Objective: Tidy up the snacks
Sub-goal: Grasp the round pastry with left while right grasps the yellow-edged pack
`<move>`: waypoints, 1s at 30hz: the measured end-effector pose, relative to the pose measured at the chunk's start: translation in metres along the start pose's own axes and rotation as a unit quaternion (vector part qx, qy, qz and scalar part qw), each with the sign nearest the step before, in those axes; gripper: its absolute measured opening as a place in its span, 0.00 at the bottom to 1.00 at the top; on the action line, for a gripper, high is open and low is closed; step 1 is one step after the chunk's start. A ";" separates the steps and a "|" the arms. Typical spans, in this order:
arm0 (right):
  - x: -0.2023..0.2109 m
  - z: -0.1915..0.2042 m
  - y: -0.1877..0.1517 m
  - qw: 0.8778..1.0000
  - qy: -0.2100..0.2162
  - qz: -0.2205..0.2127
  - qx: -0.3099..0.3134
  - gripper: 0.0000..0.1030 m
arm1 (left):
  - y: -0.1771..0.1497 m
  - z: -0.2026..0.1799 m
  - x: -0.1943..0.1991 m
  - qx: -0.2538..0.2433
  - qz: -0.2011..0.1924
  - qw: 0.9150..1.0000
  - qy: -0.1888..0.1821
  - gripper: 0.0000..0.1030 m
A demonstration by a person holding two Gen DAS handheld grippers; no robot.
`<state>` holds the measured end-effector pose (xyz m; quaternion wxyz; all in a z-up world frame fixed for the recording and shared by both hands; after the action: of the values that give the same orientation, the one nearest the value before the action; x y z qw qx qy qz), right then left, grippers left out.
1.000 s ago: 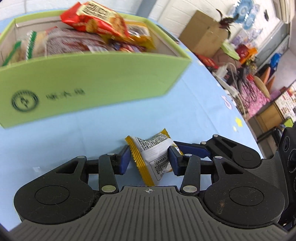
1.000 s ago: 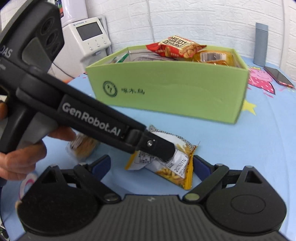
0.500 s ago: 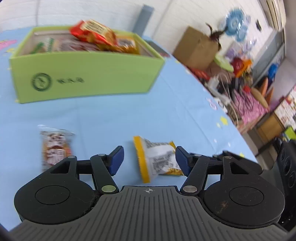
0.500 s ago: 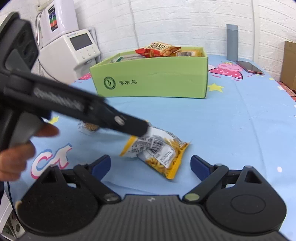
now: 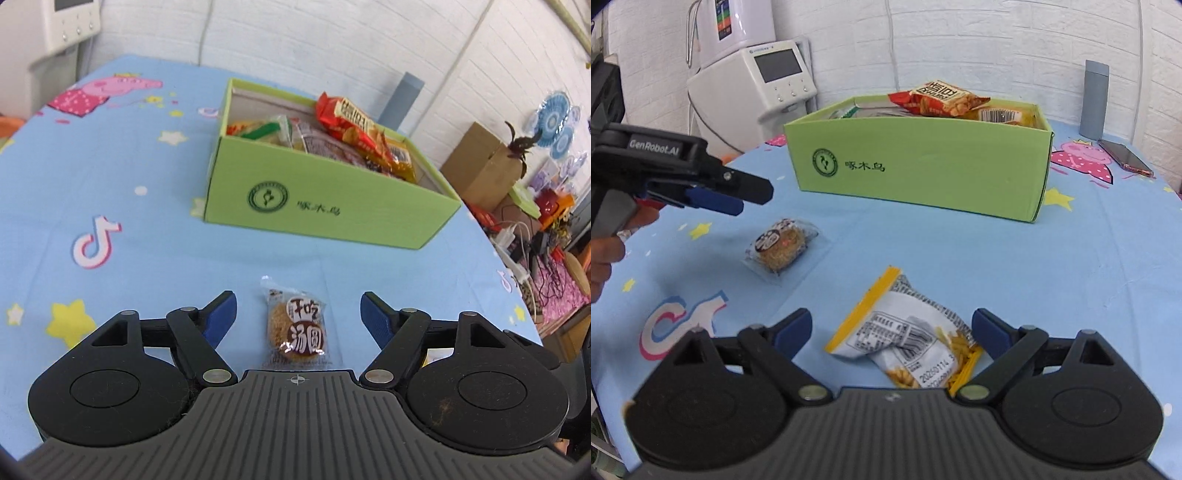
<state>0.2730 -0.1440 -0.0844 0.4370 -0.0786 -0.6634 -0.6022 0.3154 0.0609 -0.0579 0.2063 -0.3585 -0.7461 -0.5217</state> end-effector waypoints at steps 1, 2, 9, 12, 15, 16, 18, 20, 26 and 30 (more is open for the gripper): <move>0.000 0.000 0.000 1.000 0.000 0.000 0.000 0.91 | -0.002 -0.001 -0.002 0.000 0.002 1.000 -0.003 0.62; 0.005 0.005 -0.005 1.000 -0.003 0.003 -0.005 0.91 | -0.004 -0.001 -0.004 -0.003 0.005 1.000 -0.004 0.62; 0.023 0.017 -0.010 1.000 -0.009 -0.015 -0.007 0.90 | -0.006 -0.014 -0.016 -0.043 0.004 0.999 0.011 0.67; 0.009 0.006 0.001 0.999 -0.040 -0.009 -0.002 0.90 | -0.006 -0.018 -0.021 -0.059 0.007 0.998 0.018 0.67; -0.007 0.004 -0.001 0.999 -0.033 0.005 -0.010 0.90 | -0.010 -0.021 -0.028 -0.087 0.008 0.995 0.045 0.67; -0.011 0.005 -0.003 0.999 -0.030 0.010 -0.009 0.90 | -0.011 -0.022 -0.031 -0.096 0.010 0.994 0.054 0.67; -0.012 0.009 -0.004 0.999 -0.036 0.004 0.002 0.91 | -0.014 -0.023 -0.037 -0.109 0.014 0.992 0.067 0.67; -0.014 0.013 -0.005 0.999 -0.047 0.005 0.020 0.91 | -0.017 -0.024 -0.042 -0.116 0.019 0.990 0.074 0.66; -0.013 0.007 -0.008 0.999 -0.046 -0.017 0.015 0.91 | -0.020 -0.024 -0.050 -0.130 0.020 0.987 0.088 0.65; -0.012 0.007 -0.008 0.999 -0.046 -0.017 0.015 0.91 | -0.021 -0.027 -0.051 -0.140 0.018 0.985 0.097 0.64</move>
<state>0.2721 -0.1348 -0.0976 0.3970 -0.0884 -0.6931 -0.5952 0.3315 0.0156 -0.0965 0.2351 -0.3448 -0.6354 -0.6497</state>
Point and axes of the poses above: each gripper's, at about its wrist camera, not at the fingertips, and x roughly against the way its jaws point, z to its left, y to its top, the point moved 8 cm from there along -x, roughly the way its jaws point, and after that the axes turned 1 degree about z, right-handed, at the moved point
